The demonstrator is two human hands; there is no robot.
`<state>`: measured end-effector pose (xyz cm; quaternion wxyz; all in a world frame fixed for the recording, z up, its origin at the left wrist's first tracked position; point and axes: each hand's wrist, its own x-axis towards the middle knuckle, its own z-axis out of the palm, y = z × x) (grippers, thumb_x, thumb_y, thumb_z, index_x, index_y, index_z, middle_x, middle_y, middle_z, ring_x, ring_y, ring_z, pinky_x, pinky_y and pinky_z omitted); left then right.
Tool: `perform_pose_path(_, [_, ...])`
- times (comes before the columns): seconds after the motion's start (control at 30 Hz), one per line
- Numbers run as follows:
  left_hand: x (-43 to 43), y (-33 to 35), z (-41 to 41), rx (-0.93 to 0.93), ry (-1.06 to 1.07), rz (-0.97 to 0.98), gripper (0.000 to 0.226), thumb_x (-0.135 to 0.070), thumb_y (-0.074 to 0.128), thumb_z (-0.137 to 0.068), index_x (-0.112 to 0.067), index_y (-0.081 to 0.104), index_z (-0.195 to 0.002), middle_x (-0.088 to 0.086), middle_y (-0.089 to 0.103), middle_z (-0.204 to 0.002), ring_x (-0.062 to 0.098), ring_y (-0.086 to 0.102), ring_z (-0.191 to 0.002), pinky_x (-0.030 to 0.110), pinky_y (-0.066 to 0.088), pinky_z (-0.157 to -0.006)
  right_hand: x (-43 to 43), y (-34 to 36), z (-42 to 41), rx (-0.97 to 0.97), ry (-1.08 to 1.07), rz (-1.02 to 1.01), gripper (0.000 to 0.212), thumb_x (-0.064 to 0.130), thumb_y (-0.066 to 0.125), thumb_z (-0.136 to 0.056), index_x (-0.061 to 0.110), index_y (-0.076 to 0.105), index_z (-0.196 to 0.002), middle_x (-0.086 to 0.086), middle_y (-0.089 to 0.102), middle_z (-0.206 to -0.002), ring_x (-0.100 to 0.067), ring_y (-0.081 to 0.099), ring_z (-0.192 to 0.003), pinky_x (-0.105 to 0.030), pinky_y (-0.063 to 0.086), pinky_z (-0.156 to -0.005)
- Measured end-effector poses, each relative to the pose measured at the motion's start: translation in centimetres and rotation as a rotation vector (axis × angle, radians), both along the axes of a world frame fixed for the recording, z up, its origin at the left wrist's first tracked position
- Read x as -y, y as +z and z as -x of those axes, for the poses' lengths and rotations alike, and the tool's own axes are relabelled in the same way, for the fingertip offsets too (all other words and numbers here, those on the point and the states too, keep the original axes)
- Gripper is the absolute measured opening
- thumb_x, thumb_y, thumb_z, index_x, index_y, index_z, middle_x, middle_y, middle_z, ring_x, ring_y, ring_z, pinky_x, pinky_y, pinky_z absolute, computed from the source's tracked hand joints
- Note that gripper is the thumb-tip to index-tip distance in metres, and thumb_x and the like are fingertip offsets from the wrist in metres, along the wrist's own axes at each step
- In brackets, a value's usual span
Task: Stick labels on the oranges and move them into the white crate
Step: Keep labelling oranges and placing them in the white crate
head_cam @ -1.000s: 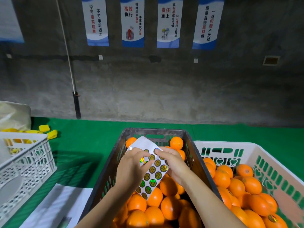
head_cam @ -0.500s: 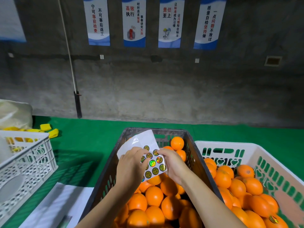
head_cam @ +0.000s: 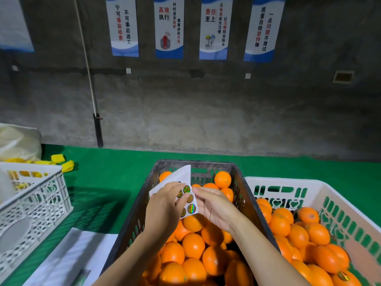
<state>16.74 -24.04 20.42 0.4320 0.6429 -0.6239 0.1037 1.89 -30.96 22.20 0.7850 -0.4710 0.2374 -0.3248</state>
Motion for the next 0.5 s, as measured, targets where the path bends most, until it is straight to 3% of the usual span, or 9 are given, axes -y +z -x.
perform_pose_path(0.2, [-0.04, -0.46, 0.38, 0.149, -0.064, 0.035, 0.023, -0.016, 0.057, -0.096, -0.009, 0.071, -0.112, 0.007, 0.073, -0.105, 0.019, 0.070, -0.091, 0.038, 0.060, -0.072, 0.08, -0.40, -0.39, -0.044, -0.099, 0.030, 0.026, 0.010, 0.061, -0.098, -0.004, 0.067, -0.118, -0.025, 0.071, -0.112, -0.035, 0.070, -0.107, -0.037, 0.061, -0.083])
perform_pose_path(0.37, [-0.04, -0.42, 0.78, 0.025, -0.110, -0.012, 0.042, -0.042, 0.042, -0.102, -0.025, 0.055, -0.138, -0.011, 0.060, -0.133, 0.003, 0.055, -0.119, 0.025, 0.046, -0.099, 0.00, -0.45, -0.37, -0.029, -0.109, 0.005, 0.024, 0.013, 0.060, -0.099, -0.002, 0.070, -0.115, -0.025, 0.071, -0.113, -0.031, 0.072, -0.103, -0.032, 0.062, -0.076])
perform_pose_path(0.43, [-0.07, -0.45, 0.95, 0.033, -0.072, -0.029, 0.047, -0.043, 0.050, -0.099, -0.019, 0.055, -0.139, -0.004, 0.059, -0.136, 0.011, 0.054, -0.124, 0.031, 0.044, -0.104, -0.13, -0.37, -0.49, -0.008, -0.075, 0.015, 0.026, 0.015, 0.059, -0.100, -0.001, 0.068, -0.118, -0.025, 0.070, -0.114, -0.030, 0.072, -0.103, -0.033, 0.061, -0.077])
perform_pose_path(0.5, [-0.04, -0.47, 0.86, 0.099, 0.027, -0.043, 0.047, -0.041, 0.059, -0.095, -0.015, 0.060, -0.134, 0.004, 0.062, -0.128, 0.021, 0.057, -0.115, 0.037, 0.047, -0.097, -0.33, -0.36, -0.79, -0.019, -0.056, 0.049, 0.029, 0.018, 0.057, -0.101, -0.001, 0.067, -0.122, -0.024, 0.070, -0.116, -0.030, 0.071, -0.105, -0.034, 0.061, -0.079])
